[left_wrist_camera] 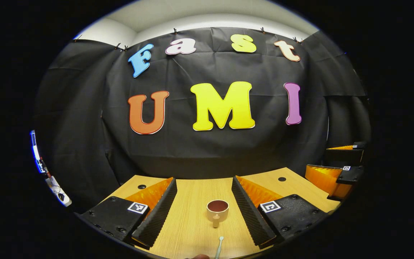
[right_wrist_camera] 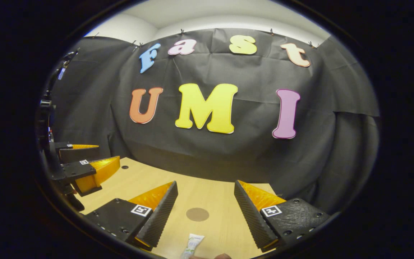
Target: Put the toothbrush and toothpaste on the desktop into the cup, then pick up the cup and place it on the coaster on the desktop.
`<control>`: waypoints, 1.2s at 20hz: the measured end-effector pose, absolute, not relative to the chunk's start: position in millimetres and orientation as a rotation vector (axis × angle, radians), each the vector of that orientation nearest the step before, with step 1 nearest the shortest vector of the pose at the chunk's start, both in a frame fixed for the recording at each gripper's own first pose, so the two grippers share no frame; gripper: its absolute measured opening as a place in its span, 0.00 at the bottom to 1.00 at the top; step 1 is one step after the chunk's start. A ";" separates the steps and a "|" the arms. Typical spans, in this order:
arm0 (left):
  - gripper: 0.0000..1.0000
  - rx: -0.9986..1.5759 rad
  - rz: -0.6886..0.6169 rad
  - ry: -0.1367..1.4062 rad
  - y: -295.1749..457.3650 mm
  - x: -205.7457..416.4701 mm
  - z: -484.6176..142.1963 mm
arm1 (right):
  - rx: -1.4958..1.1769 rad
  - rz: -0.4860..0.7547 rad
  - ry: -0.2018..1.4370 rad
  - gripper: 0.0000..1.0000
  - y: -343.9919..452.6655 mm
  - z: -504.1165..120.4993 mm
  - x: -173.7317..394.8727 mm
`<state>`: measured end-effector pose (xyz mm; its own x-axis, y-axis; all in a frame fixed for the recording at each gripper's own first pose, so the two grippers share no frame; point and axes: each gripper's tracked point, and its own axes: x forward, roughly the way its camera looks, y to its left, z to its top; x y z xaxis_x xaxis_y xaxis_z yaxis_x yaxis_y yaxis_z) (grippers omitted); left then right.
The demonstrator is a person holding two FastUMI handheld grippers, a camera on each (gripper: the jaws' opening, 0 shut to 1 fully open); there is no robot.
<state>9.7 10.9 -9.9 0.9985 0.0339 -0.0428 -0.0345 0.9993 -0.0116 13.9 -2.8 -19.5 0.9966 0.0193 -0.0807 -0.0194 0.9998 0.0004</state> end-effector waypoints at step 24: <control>0.98 -0.121 -0.049 0.412 -10.9 18.7 -107.0 | 0.066 0.042 0.543 0.95 0.7 -148.4 38.9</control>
